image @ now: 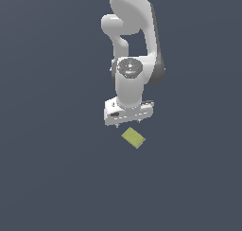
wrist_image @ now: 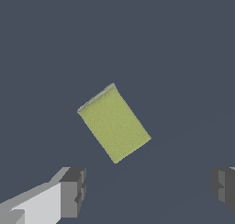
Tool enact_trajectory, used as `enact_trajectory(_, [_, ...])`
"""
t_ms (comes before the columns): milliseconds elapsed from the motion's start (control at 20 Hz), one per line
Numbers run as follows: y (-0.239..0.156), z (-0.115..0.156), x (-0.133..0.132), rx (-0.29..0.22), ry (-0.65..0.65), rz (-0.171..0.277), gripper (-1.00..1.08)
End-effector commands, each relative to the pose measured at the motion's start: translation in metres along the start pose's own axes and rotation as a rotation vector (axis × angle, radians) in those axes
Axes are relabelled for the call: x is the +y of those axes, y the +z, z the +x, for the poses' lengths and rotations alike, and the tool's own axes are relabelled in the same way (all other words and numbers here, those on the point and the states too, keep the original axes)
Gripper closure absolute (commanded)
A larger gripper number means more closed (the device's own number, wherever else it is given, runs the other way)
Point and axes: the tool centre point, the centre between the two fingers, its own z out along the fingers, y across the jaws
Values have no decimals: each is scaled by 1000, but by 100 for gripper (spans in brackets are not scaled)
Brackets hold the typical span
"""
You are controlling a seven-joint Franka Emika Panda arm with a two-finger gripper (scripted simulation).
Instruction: Pick up the object and move it to a goal position.
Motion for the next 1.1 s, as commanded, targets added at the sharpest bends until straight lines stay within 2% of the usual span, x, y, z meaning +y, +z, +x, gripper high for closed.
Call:
enact_trajectory(0, [8, 2, -2, -1, -68, -5, -92])
enact_trajectory(600, [53, 14, -18, -5, -451, -26, -92])
enact_trajectory(1050, [71, 18, -25, -4, -614, -30, -92])
